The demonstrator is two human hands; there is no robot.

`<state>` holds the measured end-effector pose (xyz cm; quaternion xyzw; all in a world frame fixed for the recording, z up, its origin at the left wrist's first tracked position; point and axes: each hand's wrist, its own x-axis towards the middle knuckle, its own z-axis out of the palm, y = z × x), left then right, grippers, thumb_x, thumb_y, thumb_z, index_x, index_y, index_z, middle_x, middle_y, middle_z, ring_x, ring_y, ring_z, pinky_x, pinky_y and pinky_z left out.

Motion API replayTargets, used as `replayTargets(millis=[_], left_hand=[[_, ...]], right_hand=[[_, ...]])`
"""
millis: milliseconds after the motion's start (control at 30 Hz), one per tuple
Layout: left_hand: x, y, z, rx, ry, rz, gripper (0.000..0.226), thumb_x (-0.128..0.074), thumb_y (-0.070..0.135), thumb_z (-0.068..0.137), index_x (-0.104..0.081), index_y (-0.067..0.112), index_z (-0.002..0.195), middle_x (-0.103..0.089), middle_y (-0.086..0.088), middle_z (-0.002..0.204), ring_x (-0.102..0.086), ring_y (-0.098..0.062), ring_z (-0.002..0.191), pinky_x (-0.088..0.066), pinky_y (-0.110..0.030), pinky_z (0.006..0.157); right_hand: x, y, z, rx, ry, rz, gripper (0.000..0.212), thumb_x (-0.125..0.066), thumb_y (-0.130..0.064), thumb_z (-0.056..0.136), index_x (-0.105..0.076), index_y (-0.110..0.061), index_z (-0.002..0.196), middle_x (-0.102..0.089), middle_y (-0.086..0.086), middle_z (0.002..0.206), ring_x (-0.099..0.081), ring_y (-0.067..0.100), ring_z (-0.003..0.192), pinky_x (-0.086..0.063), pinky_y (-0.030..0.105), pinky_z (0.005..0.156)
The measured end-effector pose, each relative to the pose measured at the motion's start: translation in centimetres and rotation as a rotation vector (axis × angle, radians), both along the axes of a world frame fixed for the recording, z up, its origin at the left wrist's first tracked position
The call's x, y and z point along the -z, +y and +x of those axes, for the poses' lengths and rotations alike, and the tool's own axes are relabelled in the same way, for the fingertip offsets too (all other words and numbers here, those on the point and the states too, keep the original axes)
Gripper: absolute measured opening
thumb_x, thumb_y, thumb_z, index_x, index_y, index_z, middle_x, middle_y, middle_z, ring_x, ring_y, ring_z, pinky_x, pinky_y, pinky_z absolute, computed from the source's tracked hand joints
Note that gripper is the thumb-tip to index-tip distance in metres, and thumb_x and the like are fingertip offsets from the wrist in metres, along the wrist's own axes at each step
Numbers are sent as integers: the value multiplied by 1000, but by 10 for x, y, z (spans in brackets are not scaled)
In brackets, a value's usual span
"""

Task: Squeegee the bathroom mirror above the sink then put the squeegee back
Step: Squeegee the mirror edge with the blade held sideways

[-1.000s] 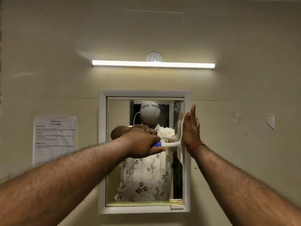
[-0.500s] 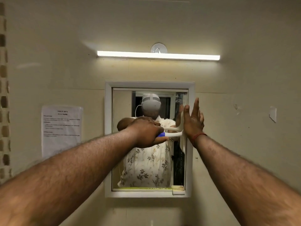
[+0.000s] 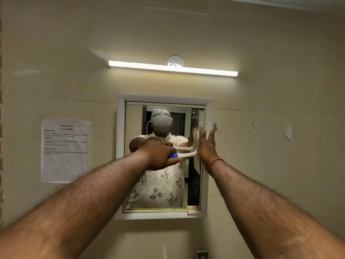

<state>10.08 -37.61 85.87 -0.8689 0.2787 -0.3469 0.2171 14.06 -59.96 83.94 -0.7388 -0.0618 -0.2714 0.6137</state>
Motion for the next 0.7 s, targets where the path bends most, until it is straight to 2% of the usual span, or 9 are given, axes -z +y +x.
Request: replayTargets(millis=[67, 167, 233, 333, 400, 467, 500, 600, 700], left_hand=[[3, 6, -2, 11, 14, -11, 67, -22, 79, 107, -67, 33, 127, -68, 1, 133, -65, -22, 118, -38, -39, 82], [6, 18, -3, 3, 5, -5, 69, -21, 78, 106, -68, 32, 128, -67, 2, 129, -64, -23, 118, -36, -38, 83], [7, 26, -3, 1, 6, 1, 73, -17, 81, 104, -67, 34, 129, -66, 3, 132, -64, -23, 120, -43, -41, 87], [9, 43, -5, -20, 32, 42, 87, -3, 86, 98, -67, 34, 125, -65, 2, 134, -62, -24, 123, -49, -47, 101], [12, 59, -8, -46, 66, 41, 101, 10, 90, 91, -67, 33, 124, -63, 1, 136, -59, -25, 127, -49, -49, 107], [15, 75, -15, -82, 109, 18, 96, 5, 89, 94, -65, 32, 126, -60, 2, 137, -55, -22, 128, -51, -48, 105], [18, 83, -20, -101, 140, -2, 86, -4, 86, 98, -64, 31, 125, -59, 3, 132, -54, -17, 119, -53, -44, 97], [23, 102, -36, -182, 225, -32, 69, -18, 80, 101, -62, 30, 116, -48, 16, 89, -47, -5, 74, -59, -38, 77], [28, 124, -40, -257, 218, -36, 57, -18, 81, 101, -52, 36, 104, -49, 14, 74, -49, -5, 63, -60, -37, 75]], right_hand=[[4, 2, -3, 1, 24, -10, 90, -25, -91, 96, 10, -52, 170, 0, 0, 184, -15, 36, 168, -18, 69, 131], [8, 6, -8, -6, 46, 28, 127, -27, -115, 60, 8, -58, 167, -6, -2, 184, -24, 37, 165, -26, 70, 129], [11, 4, 2, 2, 58, 67, 136, -28, -119, 49, 6, -59, 166, -8, -3, 183, -28, 37, 163, -28, 68, 129], [12, 3, 12, -4, 99, 114, 130, -32, -119, 54, 1, -61, 165, -12, -5, 183, -25, 36, 165, -25, 68, 130], [9, 8, 2, 11, 119, 92, 118, -33, -110, 71, 1, -55, 169, -9, -4, 183, -17, 35, 167, -19, 68, 131], [6, 13, -9, 40, 131, 56, 112, -32, -103, 78, 2, -49, 171, -5, -3, 183, -12, 36, 168, -16, 68, 131], [6, 14, -13, 56, 137, 47, 113, -32, -103, 78, 2, -49, 171, -5, -3, 183, -12, 37, 167, -17, 69, 131], [7, 17, -14, 93, 150, 36, 114, -29, -103, 79, 3, -47, 172, -5, -1, 184, -12, 37, 168, -17, 69, 131], [8, 23, -18, 112, 162, 16, 109, -31, -99, 86, 5, -44, 173, -2, 0, 184, -9, 37, 168, -15, 69, 131]])
